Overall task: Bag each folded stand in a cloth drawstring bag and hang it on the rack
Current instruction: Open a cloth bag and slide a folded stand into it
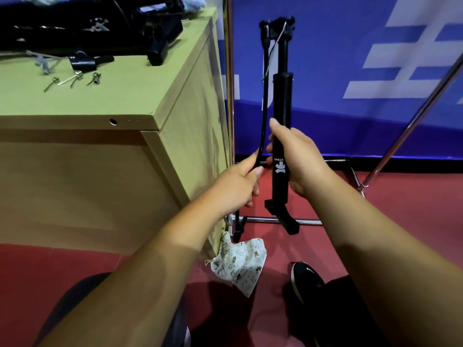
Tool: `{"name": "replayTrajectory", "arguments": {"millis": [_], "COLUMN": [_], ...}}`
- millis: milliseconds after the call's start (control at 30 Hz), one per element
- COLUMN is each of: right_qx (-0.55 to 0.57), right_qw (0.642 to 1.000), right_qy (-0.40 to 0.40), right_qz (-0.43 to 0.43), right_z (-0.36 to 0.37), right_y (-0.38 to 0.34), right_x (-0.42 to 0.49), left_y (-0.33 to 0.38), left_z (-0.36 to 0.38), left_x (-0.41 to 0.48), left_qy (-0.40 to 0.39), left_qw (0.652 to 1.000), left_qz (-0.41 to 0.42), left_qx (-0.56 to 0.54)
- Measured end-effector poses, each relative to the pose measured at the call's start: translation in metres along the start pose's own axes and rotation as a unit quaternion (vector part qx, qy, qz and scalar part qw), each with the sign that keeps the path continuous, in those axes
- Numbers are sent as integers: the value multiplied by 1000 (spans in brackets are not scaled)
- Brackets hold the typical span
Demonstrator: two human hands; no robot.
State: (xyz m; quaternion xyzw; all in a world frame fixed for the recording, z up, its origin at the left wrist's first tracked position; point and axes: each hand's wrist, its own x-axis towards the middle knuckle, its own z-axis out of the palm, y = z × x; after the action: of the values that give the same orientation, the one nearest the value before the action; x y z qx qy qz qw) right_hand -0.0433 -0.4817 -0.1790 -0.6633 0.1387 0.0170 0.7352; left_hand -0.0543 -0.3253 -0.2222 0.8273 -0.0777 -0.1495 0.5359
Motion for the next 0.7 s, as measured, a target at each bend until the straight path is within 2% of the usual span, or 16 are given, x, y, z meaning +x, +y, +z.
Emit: {"name": "replayTrajectory", "arguments": {"millis": [133,467,700], "right_qx": [-66,-53,-19], "right_qw": [996,997,998], "right_qy": [36,41,35], "right_qz": [-50,-47,-55], "right_z": [-3,-4,-8], "right_y": [4,6,0], "right_x": [-2,-4,-2], "left_y": [-1,-10,-11], "left_z": [4,16,18], "left_x": [-8,-14,-10], "left_qy": [-22,-94,-71], "left_qw": [999,988,992], "left_qz": [-36,-97,-103], "left_qx": [18,79,-22]}}
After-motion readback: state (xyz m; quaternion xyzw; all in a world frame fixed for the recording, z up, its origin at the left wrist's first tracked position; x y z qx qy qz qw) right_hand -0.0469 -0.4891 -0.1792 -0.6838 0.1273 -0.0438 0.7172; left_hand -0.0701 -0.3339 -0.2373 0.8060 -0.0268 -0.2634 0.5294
